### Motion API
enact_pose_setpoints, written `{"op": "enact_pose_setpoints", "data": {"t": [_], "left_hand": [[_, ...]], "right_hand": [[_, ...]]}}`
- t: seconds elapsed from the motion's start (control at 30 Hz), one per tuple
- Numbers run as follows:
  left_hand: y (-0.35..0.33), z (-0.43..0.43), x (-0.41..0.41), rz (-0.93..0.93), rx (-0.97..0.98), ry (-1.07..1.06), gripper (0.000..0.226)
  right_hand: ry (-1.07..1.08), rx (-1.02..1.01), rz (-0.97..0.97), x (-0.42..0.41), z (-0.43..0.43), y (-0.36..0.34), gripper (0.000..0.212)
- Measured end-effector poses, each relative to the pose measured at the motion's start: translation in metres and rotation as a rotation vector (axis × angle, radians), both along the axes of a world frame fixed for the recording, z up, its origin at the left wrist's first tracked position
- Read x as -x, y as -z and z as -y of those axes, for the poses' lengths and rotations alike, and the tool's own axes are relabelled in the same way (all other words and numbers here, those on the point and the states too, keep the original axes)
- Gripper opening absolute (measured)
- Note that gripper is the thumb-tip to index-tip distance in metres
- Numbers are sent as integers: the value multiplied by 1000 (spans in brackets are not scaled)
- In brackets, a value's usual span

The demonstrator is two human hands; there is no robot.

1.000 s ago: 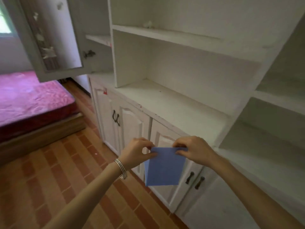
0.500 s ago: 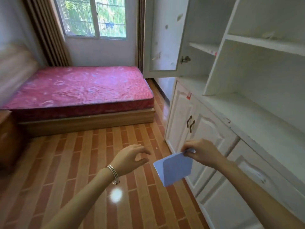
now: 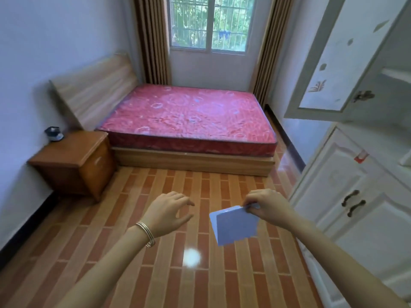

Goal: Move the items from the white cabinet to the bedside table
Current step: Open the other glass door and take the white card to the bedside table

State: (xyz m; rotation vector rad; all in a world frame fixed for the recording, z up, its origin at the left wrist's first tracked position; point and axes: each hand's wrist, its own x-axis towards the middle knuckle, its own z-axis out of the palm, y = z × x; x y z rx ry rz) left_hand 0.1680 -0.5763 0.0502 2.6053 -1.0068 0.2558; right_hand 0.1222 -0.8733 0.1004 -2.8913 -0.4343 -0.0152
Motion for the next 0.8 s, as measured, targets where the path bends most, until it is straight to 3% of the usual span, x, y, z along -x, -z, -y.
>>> {"op": "enact_pose_setpoints", "data": {"t": [0.4, 0.8], "left_hand": [[37, -103, -56, 78, -127, -340, 36], [10, -120, -205, 126, -132, -578, 43]], "right_hand": [[-256, 40, -97, -142, -102, 24, 10], [-438, 23, -90, -351, -149, 10, 14]]}}
